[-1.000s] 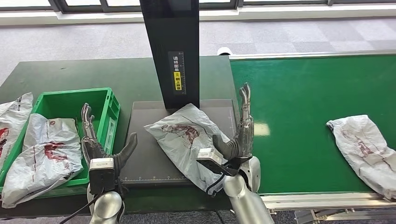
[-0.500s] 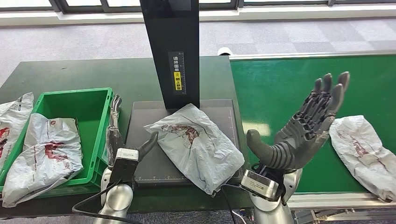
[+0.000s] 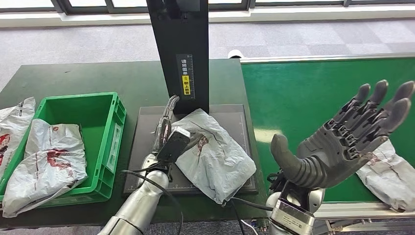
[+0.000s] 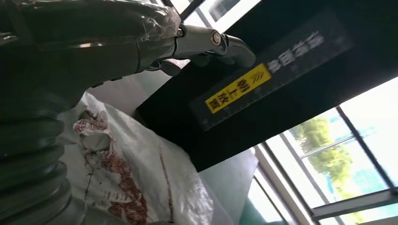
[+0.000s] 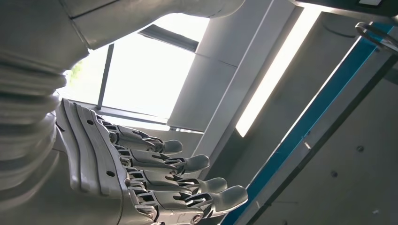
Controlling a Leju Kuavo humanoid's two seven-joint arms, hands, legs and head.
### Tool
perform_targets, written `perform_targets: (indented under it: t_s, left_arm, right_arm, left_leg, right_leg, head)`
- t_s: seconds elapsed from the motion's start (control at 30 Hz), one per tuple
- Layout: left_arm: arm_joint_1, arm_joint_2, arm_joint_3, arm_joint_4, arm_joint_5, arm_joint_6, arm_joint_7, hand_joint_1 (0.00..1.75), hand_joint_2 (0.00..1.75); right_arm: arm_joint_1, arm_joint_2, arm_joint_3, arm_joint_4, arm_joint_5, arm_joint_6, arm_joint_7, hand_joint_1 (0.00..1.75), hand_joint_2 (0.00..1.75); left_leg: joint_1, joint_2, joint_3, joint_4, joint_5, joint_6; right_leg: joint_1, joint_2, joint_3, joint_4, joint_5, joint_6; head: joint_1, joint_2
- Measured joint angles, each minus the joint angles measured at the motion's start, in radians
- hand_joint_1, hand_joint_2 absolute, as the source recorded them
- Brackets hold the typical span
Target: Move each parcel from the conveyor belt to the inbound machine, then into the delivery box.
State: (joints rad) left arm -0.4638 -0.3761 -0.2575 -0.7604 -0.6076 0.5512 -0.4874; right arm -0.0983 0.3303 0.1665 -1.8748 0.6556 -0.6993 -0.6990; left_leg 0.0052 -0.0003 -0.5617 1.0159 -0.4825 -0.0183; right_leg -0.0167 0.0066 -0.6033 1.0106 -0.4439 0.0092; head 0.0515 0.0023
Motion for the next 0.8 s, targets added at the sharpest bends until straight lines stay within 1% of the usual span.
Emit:
perform_targets:
  t_s: [0.2,0.33,0.37,0.4,0.5,0.53,0.6,0.7,0.73,0.8]
  left_arm:
    - [-0.067,-0.003,-0.043,0.189,-0.031,0.030,0.088,0.00,1.75]
    - [-0.084,-0.003,-0.070,0.261,-0.064,0.053,0.131,0.00,1.75]
    - [-0.088,-0.003,-0.079,0.277,-0.092,0.071,0.161,0.00,1.75]
    - [-0.094,-0.003,-0.090,0.295,-0.135,0.093,0.213,0.00,1.75]
    - [-0.104,-0.001,-0.139,0.351,-0.283,0.136,0.410,0.00,1.75]
    - [-0.106,0.000,-0.155,0.366,-0.313,0.139,0.453,0.00,1.75]
    - [-0.112,0.001,-0.177,0.387,-0.343,0.137,0.496,0.00,1.75]
    - [-0.115,0.002,-0.185,0.394,-0.350,0.134,0.508,0.00,1.75]
    - [-0.115,0.002,-0.187,0.396,-0.352,0.132,0.510,0.05,1.75]
    - [-0.121,0.004,-0.203,0.409,-0.366,0.112,0.531,0.93,1.75]
  right_arm:
    - [-0.002,-0.001,0.011,0.000,-0.001,0.000,0.000,0.00,1.75]
    - [-0.002,-0.001,0.013,0.000,-0.001,0.000,0.000,0.00,1.75]
    - [-0.002,-0.001,0.014,0.000,-0.001,0.000,0.000,0.00,1.75]
    - [-0.002,-0.001,0.014,0.000,-0.001,0.000,0.000,0.00,1.75]
    - [-0.002,-0.001,0.014,0.001,-0.001,0.000,0.000,0.00,1.75]
    - [-0.002,-0.001,0.014,0.001,-0.001,0.000,0.000,0.00,1.75]
    - [-0.002,-0.001,0.014,0.001,-0.001,0.000,0.000,0.00,1.75]
    - [-0.002,-0.001,0.014,0.001,-0.001,0.000,0.000,0.00,1.75]
    - [-0.002,-0.001,0.014,0.001,-0.001,0.000,0.000,0.00,1.75]
    - [-0.003,-0.001,0.014,0.002,-0.003,0.000,0.000,0.00,1.75]
  left_leg:
    - [0.000,0.000,-0.001,0.000,0.000,0.000]
    - [0.000,0.000,-0.001,0.000,0.000,0.000]
    - [0.000,0.000,-0.001,0.000,0.000,0.000]
    - [0.000,0.000,-0.001,0.000,0.000,0.000]
    - [0.000,0.000,-0.001,0.000,0.000,0.000]
    - [0.000,-0.001,-0.001,0.000,0.000,0.000]
    - [0.000,-0.001,-0.001,0.000,0.000,0.000]
    - [0.000,-0.001,0.000,0.000,0.000,0.000]
    - [0.000,-0.001,0.000,0.000,0.000,0.000]
    - [0.000,-0.002,0.000,0.000,-0.001,0.001]
  right_leg:
    - [0.000,0.000,0.000,0.000,0.000,0.000]
    - [0.000,0.000,0.000,0.000,0.000,0.000]
    - [0.000,0.000,0.000,0.000,0.000,0.000]
    - [0.000,0.000,0.000,0.000,0.000,0.000]
    - [0.000,0.000,0.000,0.000,0.000,0.000]
    - [0.000,0.000,0.000,0.000,0.000,0.000]
    - [0.000,-0.001,0.001,0.000,0.000,0.000]
    - [0.000,-0.001,0.001,0.000,0.000,0.000]
    - [0.000,-0.001,0.002,0.000,0.000,0.000]
    - [0.000,-0.001,0.004,0.000,-0.001,0.000]
  head:
    - [0.000,0.000]
    - [0.000,0.000]
    - [0.000,0.000]
    - [0.000,0.000]
    - [0.000,0.000]
    - [0.000,0.000]
    - [0.000,0.000]
    - [0.000,0.000]
    - [0.000,0.000]
    - [0.000,0.000]
